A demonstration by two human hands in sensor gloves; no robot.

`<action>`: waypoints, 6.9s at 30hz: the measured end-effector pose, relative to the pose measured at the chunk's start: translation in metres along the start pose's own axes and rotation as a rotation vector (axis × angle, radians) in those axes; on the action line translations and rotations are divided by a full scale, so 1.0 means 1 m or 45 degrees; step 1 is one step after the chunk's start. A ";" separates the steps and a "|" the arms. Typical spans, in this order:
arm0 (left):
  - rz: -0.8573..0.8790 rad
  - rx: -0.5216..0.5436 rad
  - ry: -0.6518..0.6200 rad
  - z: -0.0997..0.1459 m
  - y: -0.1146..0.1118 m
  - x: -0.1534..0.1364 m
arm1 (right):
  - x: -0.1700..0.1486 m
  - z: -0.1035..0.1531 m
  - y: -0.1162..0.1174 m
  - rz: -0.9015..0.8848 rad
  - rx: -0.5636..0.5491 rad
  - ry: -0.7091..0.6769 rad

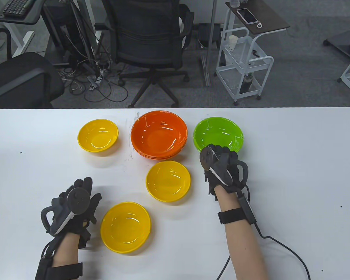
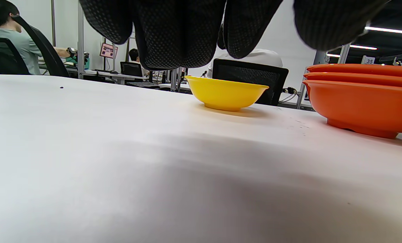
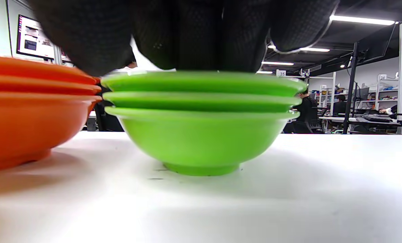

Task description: Nest bowls by color group

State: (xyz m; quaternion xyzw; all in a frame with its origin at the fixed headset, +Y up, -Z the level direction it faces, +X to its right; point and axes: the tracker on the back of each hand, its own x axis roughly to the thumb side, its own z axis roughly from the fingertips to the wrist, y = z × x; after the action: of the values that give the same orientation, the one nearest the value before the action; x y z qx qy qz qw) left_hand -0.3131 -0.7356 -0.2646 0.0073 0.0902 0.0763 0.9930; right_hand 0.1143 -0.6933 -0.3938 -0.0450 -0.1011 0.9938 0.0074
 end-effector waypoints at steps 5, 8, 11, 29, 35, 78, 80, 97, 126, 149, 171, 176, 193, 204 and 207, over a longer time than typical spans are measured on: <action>-0.011 0.001 -0.014 0.000 0.000 0.003 | -0.012 0.020 -0.023 -0.124 -0.013 -0.028; -0.010 0.004 -0.016 0.000 -0.001 0.003 | -0.021 0.036 -0.032 -0.199 -0.014 -0.044; -0.009 0.002 -0.017 0.000 -0.001 0.004 | -0.031 0.055 -0.035 -0.261 0.014 -0.056; 0.005 0.037 -0.056 -0.014 0.014 0.031 | -0.067 0.084 -0.028 -0.391 0.042 -0.041; 0.036 0.052 -0.025 -0.052 0.038 0.048 | -0.074 0.083 -0.024 -0.409 0.059 -0.024; -0.404 0.124 0.074 -0.183 -0.007 0.091 | -0.091 0.079 -0.016 -0.434 0.073 0.044; -0.397 0.170 0.032 -0.175 0.001 0.092 | -0.091 0.078 -0.016 -0.437 0.071 0.045; -0.135 0.452 -0.423 -0.057 0.080 0.143 | -0.095 0.077 -0.010 -0.441 0.055 0.072; -0.232 0.115 -0.995 0.035 0.009 0.209 | -0.105 0.076 -0.005 -0.470 0.081 0.132; -0.231 -0.109 -0.931 0.023 -0.001 0.208 | -0.109 0.075 -0.003 -0.492 0.126 0.160; -0.068 -0.073 -0.603 -0.004 0.037 0.145 | -0.114 0.074 0.000 -0.506 0.147 0.182; -0.078 -0.164 -0.474 -0.014 0.031 0.122 | -0.115 0.074 0.001 -0.505 0.156 0.190; -0.071 -0.496 -0.365 -0.031 -0.003 0.105 | -0.117 0.073 0.003 -0.513 0.167 0.200; -0.050 -0.581 -0.415 -0.031 -0.007 0.107 | -0.119 0.072 0.005 -0.519 0.170 0.211; -0.022 -0.598 -0.426 -0.033 -0.010 0.104 | -0.119 0.072 0.006 -0.520 0.173 0.213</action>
State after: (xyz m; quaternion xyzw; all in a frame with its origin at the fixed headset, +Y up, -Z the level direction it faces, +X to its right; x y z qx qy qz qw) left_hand -0.2169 -0.7293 -0.3163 -0.2111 -0.0948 0.0843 0.9692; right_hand 0.2265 -0.7163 -0.3140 -0.1052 -0.0399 0.9691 0.2197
